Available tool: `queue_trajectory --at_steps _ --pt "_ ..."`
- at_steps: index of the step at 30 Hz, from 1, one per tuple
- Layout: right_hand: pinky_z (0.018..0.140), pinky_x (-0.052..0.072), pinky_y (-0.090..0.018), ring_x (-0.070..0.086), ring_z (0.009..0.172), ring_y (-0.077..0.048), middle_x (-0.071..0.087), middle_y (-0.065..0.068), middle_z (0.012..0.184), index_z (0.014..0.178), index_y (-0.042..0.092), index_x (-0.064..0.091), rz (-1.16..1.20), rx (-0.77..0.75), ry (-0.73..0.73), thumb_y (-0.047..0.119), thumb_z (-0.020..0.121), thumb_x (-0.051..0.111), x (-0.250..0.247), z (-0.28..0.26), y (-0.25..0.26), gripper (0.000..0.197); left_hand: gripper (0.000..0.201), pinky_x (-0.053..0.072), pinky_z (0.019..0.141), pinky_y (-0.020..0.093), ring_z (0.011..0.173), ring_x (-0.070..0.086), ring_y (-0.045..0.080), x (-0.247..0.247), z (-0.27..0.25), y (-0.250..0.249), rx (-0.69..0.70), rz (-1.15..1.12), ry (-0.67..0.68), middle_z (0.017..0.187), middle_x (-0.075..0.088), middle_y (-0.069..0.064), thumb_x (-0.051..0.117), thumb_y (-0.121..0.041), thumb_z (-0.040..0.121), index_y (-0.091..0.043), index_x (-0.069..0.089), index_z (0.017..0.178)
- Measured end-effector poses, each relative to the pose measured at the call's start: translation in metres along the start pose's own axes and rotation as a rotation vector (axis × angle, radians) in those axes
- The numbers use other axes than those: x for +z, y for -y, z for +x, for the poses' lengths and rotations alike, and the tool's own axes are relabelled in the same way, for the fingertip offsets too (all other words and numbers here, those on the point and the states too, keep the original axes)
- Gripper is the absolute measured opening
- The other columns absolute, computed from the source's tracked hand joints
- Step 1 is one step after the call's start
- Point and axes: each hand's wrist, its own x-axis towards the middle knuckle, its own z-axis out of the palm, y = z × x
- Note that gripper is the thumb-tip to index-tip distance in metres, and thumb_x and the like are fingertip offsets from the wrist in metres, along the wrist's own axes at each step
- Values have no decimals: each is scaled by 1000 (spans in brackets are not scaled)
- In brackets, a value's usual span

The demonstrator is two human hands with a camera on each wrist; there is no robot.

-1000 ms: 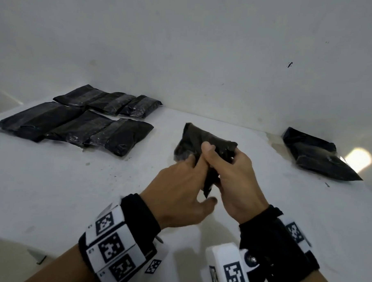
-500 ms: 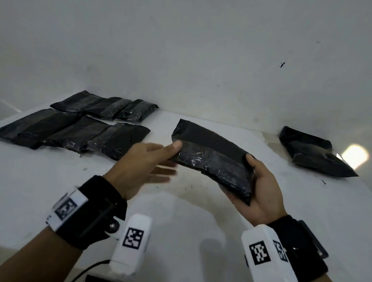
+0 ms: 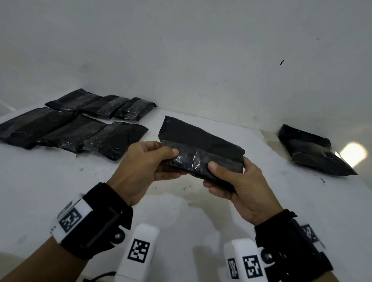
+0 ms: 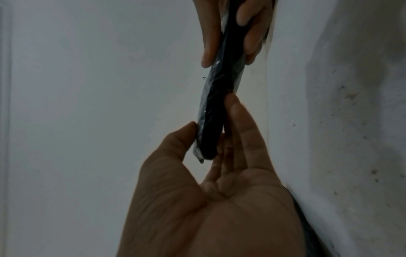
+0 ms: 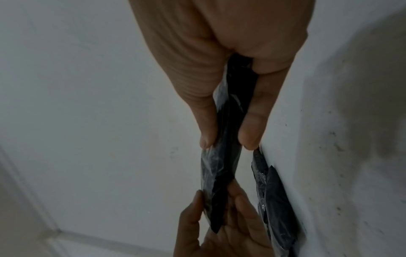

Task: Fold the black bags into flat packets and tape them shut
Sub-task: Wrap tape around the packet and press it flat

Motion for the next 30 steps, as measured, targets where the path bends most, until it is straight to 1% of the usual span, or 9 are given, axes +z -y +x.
queue_trajectory --at_steps 3,5,8,12,16,22,26,28,30 --pt "50 56 -27 72 67 -35 76 -15 95 119 6 57 -20 -38 -11 13 62 82 5 2 -4 63 39 56 59 30 74 72 32 -3 1 2 -18 78 50 93 74 19 81 -16 73 0 67 106" --pt "49 55 -26 72 67 -35 76 -15 95 119 6 58 -44 -36 4 14 63 82 7 5 -7 61 40 56 56 28 70 71 28 -5 1 5 6 169 43 89 74 18 87 -10 68 -2 68 103" --pt "54 58 -28 73 73 -37 75 -15 98 118 7 60 -69 -31 37 14 66 81 10 12 -11 57 34 57 55 27 66 72 27 -10 5 6 28 170 13 87 75 18 82 1 70 2 69 101" --pt "67 61 -36 73 91 -35 73 -14 109 119 6 62 -65 -28 87 9 69 80 14 25 -14 53 33 60 64 32 81 74 30 -23 12 8 15 143 43 97 75 14 78 3 74 0 69 105" --pt "72 61 -41 71 98 -36 71 -16 114 123 6 60 -67 -15 175 7 77 74 18 44 -8 48 32 60 70 34 93 73 30 -34 23 5 1 118 86 106 74 12 71 1 83 -5 66 114" --pt "75 61 -39 70 103 -37 70 -18 118 125 3 58 -61 62 290 2 89 61 18 79 1 37 27 60 77 35 103 70 31 -49 46 -1 -23 41 158 113 72 14 58 -1 92 -3 63 119" --pt "73 61 -35 69 102 -38 69 -20 119 127 1 57 -61 147 323 6 88 59 17 108 4 39 27 58 78 30 103 70 33 -57 64 -2 -59 6 184 114 71 15 53 -5 96 -2 62 121" --pt "70 61 -33 71 97 -38 70 -22 116 125 0 59 -75 198 330 8 88 60 17 124 6 38 26 58 79 32 101 70 34 -59 73 0 -89 11 157 114 72 14 53 -9 97 -5 63 121" --pt "68 61 -32 72 91 -37 70 -24 113 122 -1 61 -99 234 347 9 87 60 19 141 9 36 24 59 78 35 97 72 33 -62 84 1 -127 41 85 110 73 13 58 -14 96 -9 66 118"
